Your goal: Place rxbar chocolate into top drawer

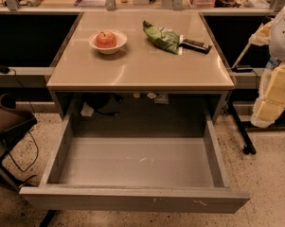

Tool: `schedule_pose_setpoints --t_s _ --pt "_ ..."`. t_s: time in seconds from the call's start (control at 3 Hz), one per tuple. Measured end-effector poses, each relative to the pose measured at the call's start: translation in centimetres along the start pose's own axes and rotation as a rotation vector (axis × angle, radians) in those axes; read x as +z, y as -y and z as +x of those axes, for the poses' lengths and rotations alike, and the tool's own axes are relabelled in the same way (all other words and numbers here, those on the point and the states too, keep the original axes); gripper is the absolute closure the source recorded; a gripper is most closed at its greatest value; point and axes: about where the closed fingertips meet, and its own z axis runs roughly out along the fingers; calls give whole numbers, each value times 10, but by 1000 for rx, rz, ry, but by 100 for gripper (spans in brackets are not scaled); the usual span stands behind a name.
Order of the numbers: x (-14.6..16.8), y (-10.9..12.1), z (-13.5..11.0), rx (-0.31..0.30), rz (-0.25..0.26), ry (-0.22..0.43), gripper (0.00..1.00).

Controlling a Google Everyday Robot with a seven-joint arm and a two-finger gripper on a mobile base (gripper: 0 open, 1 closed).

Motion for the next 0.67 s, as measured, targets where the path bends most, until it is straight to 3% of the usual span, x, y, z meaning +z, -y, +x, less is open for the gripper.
schedule_pose_setpoints --t_s 0.33,0.67 --pt "-1 8 -1 -6 10 14 0" --pt "17 41 -12 -42 -38 60 0"
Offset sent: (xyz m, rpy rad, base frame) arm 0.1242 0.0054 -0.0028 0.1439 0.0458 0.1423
